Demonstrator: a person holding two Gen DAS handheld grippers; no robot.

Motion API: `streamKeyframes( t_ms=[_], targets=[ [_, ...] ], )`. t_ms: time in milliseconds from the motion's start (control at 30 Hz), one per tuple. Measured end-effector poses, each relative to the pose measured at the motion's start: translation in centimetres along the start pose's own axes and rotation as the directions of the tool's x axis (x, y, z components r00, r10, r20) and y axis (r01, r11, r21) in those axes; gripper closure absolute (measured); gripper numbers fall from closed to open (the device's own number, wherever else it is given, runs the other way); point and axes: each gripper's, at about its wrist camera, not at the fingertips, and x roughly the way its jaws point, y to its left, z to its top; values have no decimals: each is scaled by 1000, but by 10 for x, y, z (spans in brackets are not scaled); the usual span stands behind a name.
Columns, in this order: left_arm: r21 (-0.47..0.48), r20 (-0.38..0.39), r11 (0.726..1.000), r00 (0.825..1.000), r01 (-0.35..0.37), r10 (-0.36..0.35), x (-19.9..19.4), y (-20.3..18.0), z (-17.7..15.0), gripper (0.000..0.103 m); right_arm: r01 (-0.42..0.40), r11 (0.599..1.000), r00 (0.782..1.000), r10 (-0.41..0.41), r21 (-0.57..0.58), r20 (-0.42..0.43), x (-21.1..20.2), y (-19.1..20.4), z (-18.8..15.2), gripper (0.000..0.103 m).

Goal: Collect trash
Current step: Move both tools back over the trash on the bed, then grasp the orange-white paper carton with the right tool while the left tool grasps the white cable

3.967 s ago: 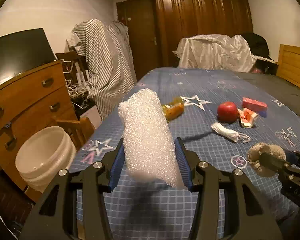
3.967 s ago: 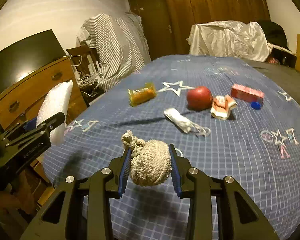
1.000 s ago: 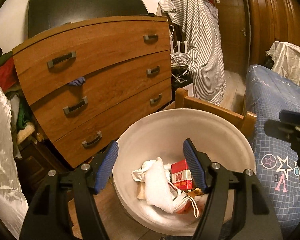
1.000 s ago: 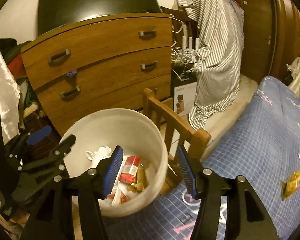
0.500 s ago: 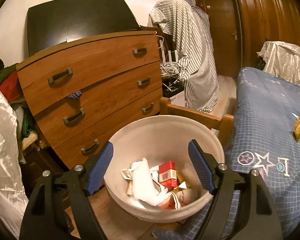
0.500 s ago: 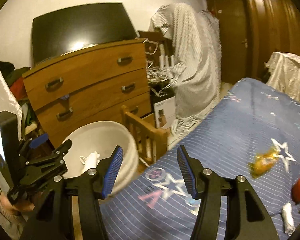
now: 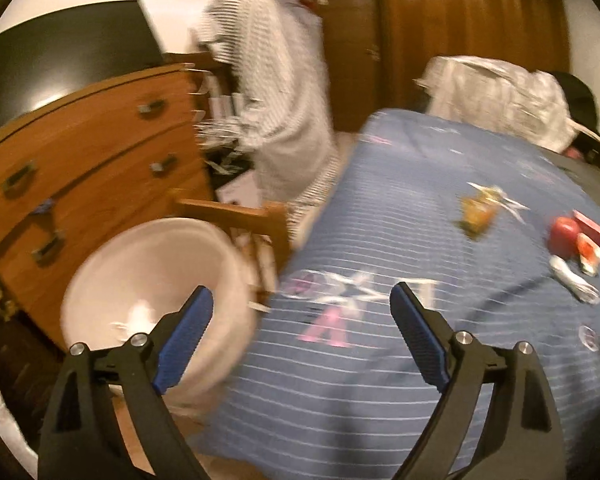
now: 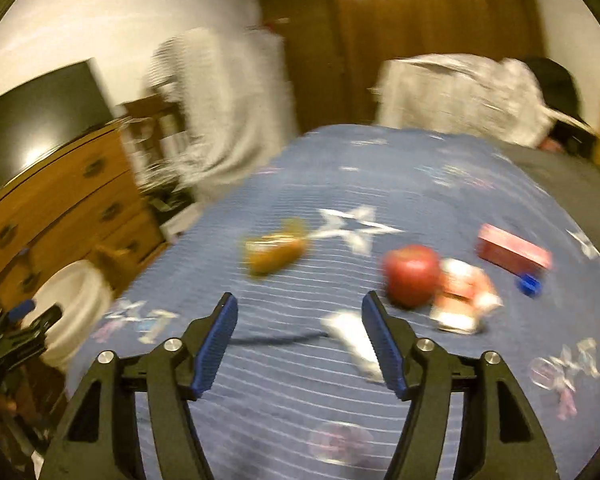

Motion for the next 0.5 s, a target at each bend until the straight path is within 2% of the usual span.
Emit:
streamKeyframes(
  t_ms=[100,267,367,500],
  targets=[
    [38,-28,996,996,81,-80,7,-36,-4,15,69,995,998,-69,78,-1,-8,-59,-13,33],
    [97,-75,974,977,206,-199,15,-97,-9,15,139,975,990,-134,173,-44,-6,-135,-41,32],
    [108,-115,949,952,296,-284,19,-137,-10,15,157,968,986,-143,196,-81,5,-166,-56,32],
    [73,-176,907,901,414,-397,31,-190,-7,15,168,968,982,-147,184,-120,33,-179,-59,32]
  ],
)
